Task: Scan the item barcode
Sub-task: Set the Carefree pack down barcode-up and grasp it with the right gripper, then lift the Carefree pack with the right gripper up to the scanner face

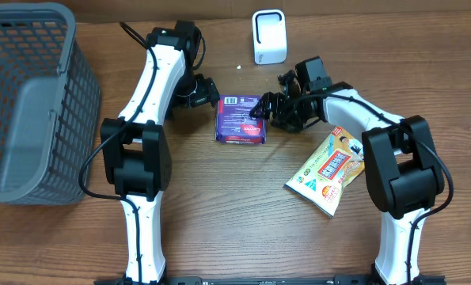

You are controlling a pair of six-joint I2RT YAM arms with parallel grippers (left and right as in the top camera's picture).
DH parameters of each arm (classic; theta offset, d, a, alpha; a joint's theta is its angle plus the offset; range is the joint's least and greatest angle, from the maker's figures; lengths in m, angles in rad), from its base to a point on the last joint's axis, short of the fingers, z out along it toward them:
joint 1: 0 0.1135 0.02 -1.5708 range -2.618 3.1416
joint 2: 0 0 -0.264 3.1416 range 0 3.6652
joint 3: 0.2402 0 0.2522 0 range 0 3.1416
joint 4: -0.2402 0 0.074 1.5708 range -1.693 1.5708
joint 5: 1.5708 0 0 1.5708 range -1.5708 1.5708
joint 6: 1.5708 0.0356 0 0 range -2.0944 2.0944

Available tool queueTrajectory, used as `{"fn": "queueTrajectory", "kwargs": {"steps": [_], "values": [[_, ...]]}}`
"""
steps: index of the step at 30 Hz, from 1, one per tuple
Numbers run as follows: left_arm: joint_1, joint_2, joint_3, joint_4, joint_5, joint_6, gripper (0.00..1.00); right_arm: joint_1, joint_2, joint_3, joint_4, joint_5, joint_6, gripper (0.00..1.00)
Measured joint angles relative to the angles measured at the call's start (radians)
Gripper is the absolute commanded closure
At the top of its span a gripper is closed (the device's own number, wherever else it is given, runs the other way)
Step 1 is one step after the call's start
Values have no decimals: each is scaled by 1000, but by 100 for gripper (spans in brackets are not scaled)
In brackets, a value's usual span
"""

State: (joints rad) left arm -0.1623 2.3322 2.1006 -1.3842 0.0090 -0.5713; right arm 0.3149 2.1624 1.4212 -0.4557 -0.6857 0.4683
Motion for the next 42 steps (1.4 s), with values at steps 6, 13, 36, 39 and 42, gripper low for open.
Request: {"fn": "queueTrajectory", "kwargs": {"steps": [6,13,36,39,42], "values": [[20,0,0,0,0,-11,0,4,-3,-37,44,-50,53,21],[27,0,0,-7,-3,-15,0,48,-3,-47,74,-42,119,36],[27,0,0,-21,-23,-25,0,45,11,-2,-6,-40,132,96],[27,0,0,-21,-26,-25,0,31,-18,22,-104,35,82,96],[27,0,0,-21,-26,-25,0,21,-55,61,-206,179,22,96]]}}
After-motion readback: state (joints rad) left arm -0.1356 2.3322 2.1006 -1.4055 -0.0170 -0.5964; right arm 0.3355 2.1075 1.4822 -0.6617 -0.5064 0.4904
